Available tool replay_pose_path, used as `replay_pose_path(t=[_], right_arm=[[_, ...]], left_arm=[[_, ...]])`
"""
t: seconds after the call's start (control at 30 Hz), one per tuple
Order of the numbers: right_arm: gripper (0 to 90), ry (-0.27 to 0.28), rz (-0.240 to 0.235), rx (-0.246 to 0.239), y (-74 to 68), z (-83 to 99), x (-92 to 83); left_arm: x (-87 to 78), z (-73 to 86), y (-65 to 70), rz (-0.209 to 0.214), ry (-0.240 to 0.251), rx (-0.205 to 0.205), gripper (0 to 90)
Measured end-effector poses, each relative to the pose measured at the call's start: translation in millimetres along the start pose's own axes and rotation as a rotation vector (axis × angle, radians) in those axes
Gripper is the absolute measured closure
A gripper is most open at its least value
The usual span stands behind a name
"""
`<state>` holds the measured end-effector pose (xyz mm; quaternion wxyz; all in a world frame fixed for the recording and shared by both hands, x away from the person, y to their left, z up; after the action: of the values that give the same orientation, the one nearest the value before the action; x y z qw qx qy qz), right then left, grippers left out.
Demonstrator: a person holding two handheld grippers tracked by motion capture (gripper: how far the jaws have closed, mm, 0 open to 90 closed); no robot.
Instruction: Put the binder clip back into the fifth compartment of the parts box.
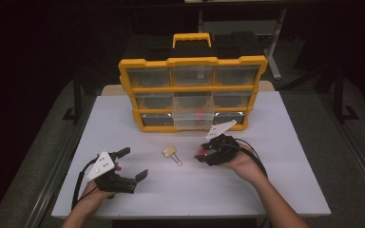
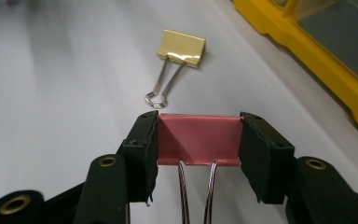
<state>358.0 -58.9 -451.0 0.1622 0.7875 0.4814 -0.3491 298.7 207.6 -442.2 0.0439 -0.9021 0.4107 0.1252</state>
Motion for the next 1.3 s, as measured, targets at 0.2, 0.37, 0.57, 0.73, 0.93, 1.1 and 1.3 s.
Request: replay_pose_path(t=[0.2,0.37,0.57,0.73,0.93,1.1,1.3], right_arm=[[48.8,0.017,0.019,0.021,13.4,3.2,-12.9],[48.9,0.027,0.032,0.032,22.7,6.3,-22.6],[48.9,0.028,0.032,0.049,28.9,8.0,-30.2],[48.9,0.03,0.027,0.062,35.5,9.7,-37.7],[48.9,0.044,0.03,0.066,40.7,9.4,-46.8],[48.9,0.047,0.03,0.061,42.8,8.6,-51.7],[48.9,0.052,0.025,0.057,45.0,6.1,-58.1]], left_arm=[[0.6,-0.1,0.4,-0.001,0.005,-0.003,0.0],[0.8,0.1,0.4,-0.001,0.005,-0.003,0.0],[1.0,0.2,0.7,0.0,0.003,-0.003,0.0],[0.9,0.3,0.5,0.001,0.002,-0.001,0.0],[0.7,0.5,0.1,0.0,0.001,-0.001,0.0],[0.9,0.5,0.0,-0.002,0.002,-0.003,0.0],[1.1,0.3,-0.1,-0.004,0.005,-0.004,0.0]])
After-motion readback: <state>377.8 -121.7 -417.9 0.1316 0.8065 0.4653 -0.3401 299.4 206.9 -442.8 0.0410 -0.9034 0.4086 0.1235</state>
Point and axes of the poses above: each handheld gripper's, and its own axes: x roughly forward along the jaws, z roughly out of its underside, y roughly to its right, the point moved 7 cm from there along x, roughly forward along the jaws, and after that the axes turned 1 degree about -x, right-handed, at the moved point
